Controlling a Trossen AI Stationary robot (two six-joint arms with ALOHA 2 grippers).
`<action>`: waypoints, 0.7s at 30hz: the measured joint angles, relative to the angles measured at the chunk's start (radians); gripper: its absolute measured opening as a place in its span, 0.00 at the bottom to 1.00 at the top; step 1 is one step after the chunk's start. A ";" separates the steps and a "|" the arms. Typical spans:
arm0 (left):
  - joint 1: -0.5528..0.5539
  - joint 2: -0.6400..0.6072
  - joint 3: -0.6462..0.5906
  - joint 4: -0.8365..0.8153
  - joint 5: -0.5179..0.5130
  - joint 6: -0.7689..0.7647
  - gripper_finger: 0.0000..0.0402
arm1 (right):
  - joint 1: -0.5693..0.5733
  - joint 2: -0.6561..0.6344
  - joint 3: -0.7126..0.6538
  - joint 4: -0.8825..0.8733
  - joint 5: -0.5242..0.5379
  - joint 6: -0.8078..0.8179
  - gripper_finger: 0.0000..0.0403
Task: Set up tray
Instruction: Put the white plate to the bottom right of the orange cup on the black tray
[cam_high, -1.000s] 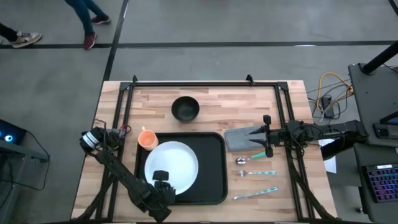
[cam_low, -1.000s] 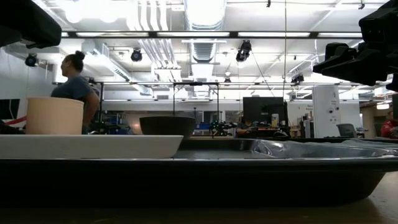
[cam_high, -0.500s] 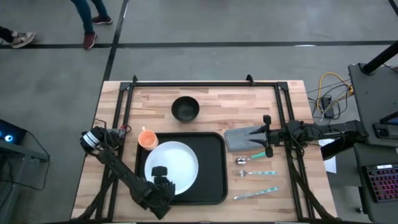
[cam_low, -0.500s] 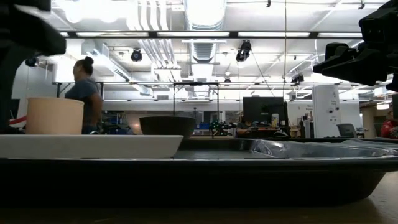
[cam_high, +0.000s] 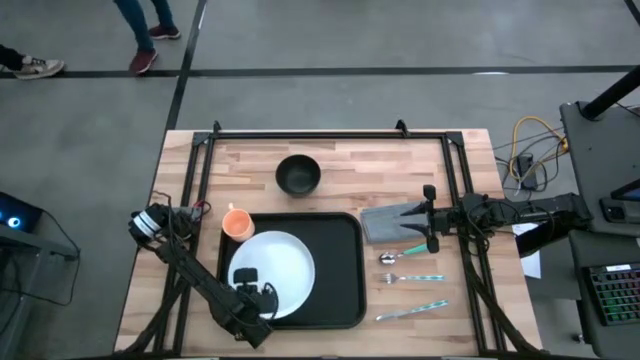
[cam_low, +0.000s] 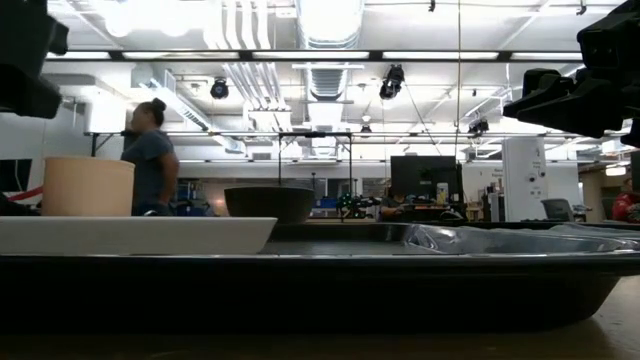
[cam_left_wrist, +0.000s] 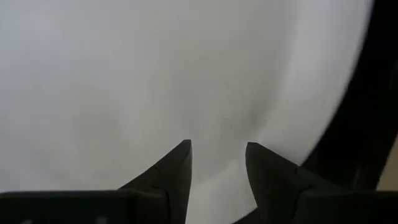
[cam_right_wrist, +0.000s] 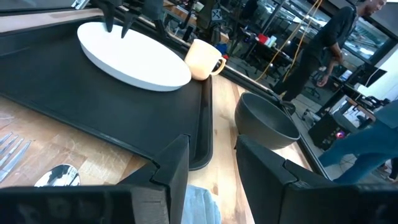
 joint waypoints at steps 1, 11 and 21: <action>0.000 0.000 0.000 -0.010 0.001 -0.007 0.33 | 0.000 0.000 0.000 0.000 0.000 0.000 0.31; -0.012 -0.007 0.007 -0.051 0.066 -0.076 0.33 | 0.000 0.000 0.000 0.000 0.000 0.000 0.30; -0.016 -0.023 0.008 -0.082 0.006 -0.091 0.33 | 0.000 0.000 0.000 0.000 0.000 0.000 0.31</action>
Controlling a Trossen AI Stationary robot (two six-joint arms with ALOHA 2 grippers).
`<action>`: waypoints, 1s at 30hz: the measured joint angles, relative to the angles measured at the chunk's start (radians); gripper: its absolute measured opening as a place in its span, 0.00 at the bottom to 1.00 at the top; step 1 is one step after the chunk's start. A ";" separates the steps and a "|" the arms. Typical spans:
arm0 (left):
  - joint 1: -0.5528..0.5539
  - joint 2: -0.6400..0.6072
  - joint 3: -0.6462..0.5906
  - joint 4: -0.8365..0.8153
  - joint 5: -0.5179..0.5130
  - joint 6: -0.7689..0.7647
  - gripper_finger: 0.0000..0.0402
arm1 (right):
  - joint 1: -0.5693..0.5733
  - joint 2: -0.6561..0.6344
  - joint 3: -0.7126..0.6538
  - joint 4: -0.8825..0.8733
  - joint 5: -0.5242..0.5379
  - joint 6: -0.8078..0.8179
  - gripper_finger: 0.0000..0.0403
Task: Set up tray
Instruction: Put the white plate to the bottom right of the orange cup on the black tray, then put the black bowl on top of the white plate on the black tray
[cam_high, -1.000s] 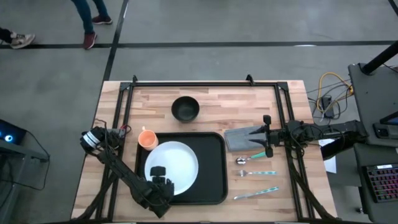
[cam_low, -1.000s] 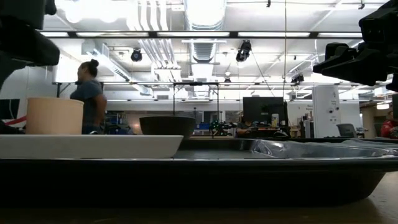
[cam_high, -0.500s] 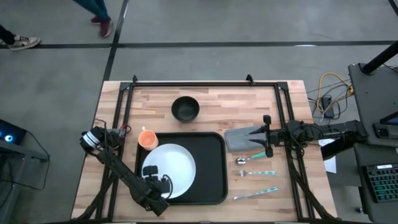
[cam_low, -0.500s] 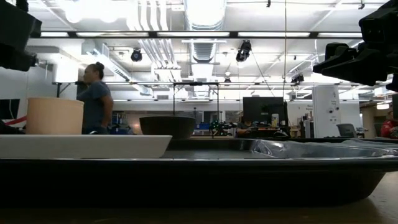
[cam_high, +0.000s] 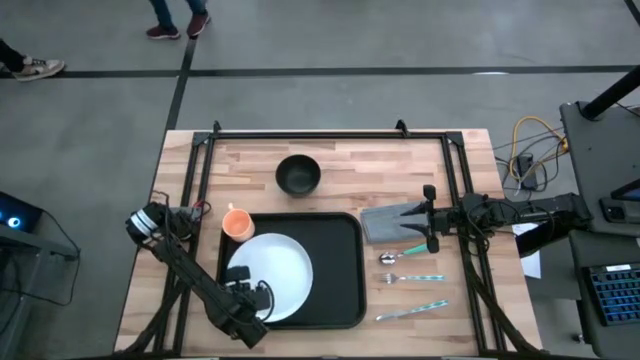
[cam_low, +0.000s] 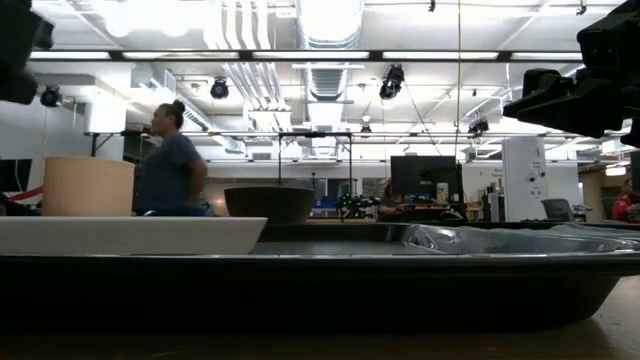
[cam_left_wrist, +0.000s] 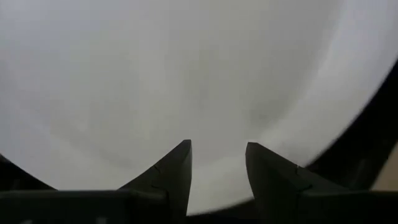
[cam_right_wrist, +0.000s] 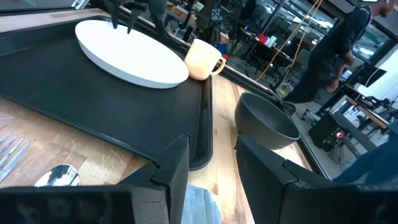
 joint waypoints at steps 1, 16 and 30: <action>0.000 -0.002 0.000 -0.001 -0.023 0.007 0.33 | 0.000 0.000 0.000 0.000 0.000 0.000 0.30; 0.105 -0.030 0.000 0.000 -0.292 0.232 0.33 | 0.000 0.000 0.000 0.000 0.000 0.000 0.30; 0.386 -0.085 0.000 0.001 -0.467 0.549 0.33 | 0.000 -0.001 0.000 0.000 0.000 0.000 0.31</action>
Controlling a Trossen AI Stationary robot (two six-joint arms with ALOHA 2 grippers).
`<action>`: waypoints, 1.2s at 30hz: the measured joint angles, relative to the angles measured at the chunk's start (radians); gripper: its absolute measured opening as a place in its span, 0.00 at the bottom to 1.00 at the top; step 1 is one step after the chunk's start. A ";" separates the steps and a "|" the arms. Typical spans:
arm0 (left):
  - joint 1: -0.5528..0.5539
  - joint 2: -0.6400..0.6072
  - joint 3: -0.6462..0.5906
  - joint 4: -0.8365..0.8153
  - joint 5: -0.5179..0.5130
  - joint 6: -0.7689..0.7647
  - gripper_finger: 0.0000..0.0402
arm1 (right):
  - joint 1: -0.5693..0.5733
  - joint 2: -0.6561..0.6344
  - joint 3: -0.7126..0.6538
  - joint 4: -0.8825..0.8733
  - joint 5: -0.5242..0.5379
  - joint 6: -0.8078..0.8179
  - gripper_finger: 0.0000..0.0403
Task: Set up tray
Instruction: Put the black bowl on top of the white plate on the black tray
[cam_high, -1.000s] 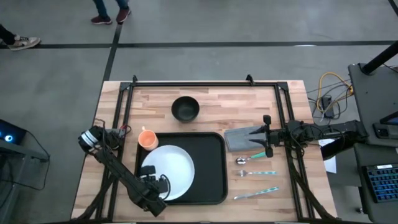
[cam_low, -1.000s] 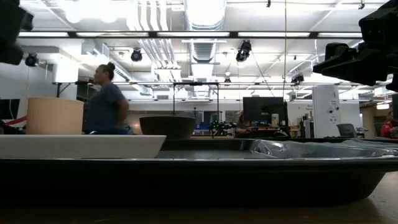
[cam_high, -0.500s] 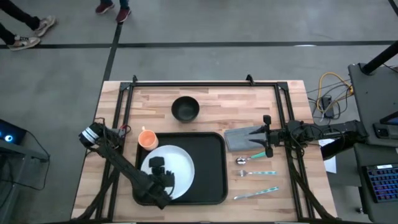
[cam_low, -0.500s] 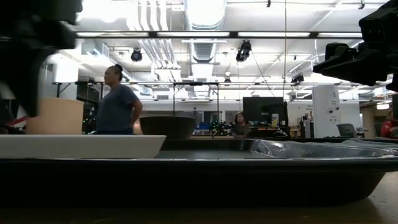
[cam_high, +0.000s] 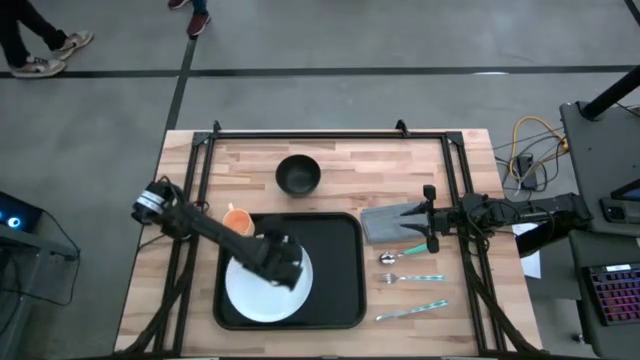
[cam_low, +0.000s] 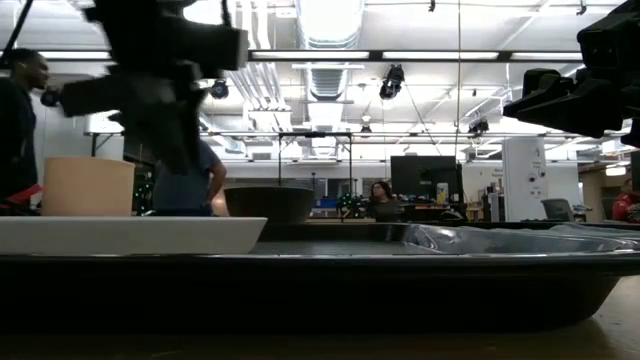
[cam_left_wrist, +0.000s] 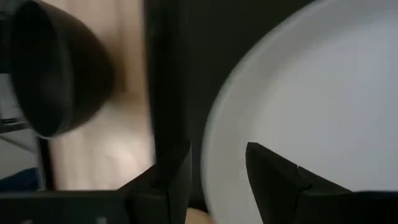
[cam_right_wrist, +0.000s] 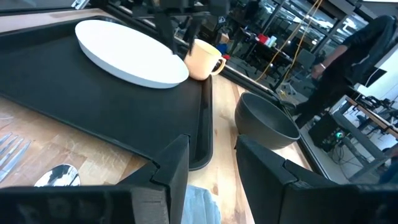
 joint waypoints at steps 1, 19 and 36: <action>0.018 -0.005 0.000 0.002 -0.007 0.017 0.33 | 0.000 0.000 0.000 0.000 0.000 0.000 0.30; 0.234 -0.044 -0.002 0.127 -0.028 0.341 0.33 | 0.000 0.000 0.000 0.000 0.000 0.000 0.31; 0.461 -0.081 -0.108 0.368 0.094 0.628 0.33 | 0.000 0.001 0.000 0.000 0.000 0.000 0.30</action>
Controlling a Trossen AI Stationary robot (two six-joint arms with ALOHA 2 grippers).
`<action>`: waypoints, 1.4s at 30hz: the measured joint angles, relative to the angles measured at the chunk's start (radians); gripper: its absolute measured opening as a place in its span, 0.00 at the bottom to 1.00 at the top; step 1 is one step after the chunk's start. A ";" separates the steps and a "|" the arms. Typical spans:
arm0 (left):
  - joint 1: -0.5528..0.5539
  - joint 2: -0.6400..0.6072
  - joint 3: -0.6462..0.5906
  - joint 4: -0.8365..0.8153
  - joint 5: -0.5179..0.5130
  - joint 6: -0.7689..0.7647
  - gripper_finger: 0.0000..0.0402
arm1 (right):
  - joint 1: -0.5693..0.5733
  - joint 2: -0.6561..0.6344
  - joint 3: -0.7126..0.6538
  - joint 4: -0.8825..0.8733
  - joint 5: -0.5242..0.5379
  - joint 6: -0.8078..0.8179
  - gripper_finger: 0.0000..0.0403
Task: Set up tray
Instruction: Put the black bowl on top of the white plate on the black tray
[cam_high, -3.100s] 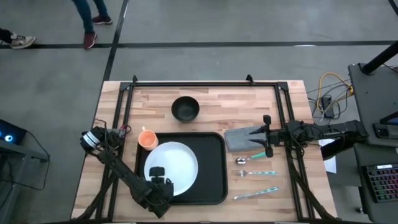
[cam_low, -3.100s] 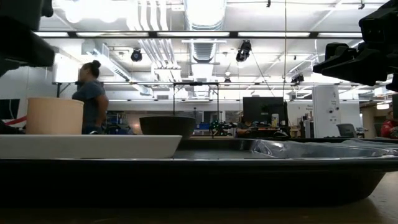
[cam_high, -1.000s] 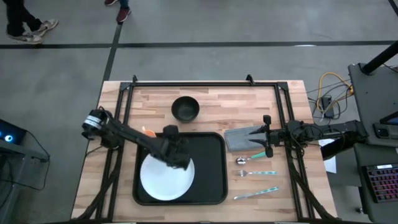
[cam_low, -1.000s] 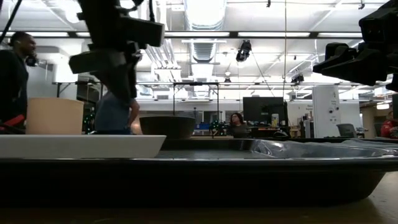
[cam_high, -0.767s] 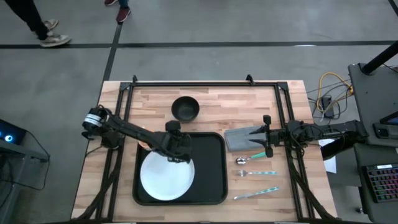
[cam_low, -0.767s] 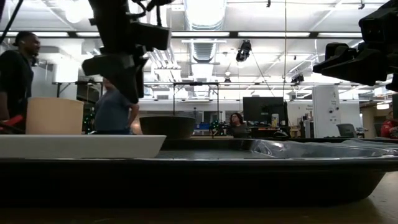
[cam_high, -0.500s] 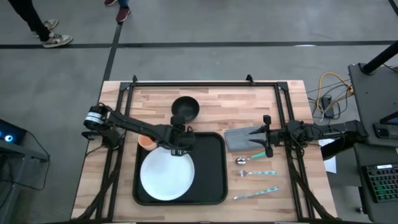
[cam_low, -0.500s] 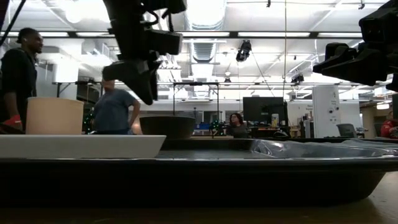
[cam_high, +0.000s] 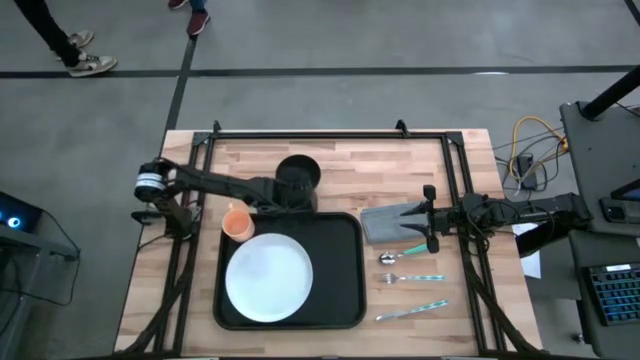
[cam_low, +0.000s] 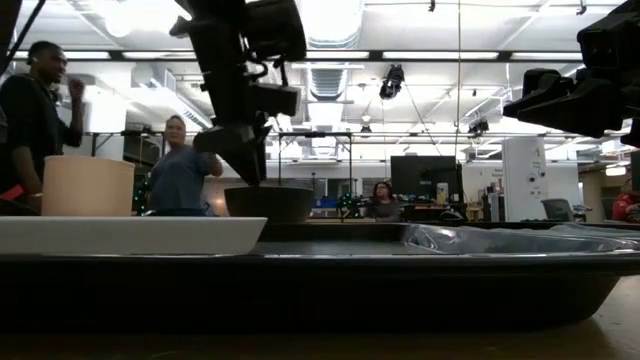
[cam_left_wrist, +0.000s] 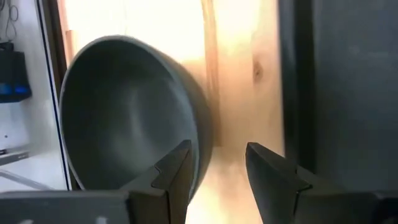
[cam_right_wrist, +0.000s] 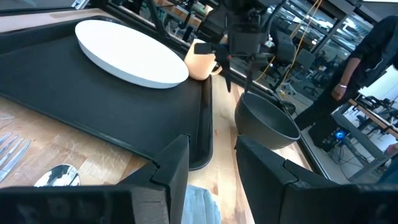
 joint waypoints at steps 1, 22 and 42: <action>0.008 -0.006 -0.010 0.010 0.000 0.008 0.33 | 0.000 0.000 0.000 0.000 0.000 0.000 0.30; 0.115 -0.038 -0.148 0.182 0.068 0.092 0.33 | 0.000 0.000 0.000 0.000 0.000 0.000 0.31; 0.118 -0.038 -0.138 0.166 0.069 0.105 0.00 | 0.000 -0.001 0.000 0.000 0.000 0.000 0.30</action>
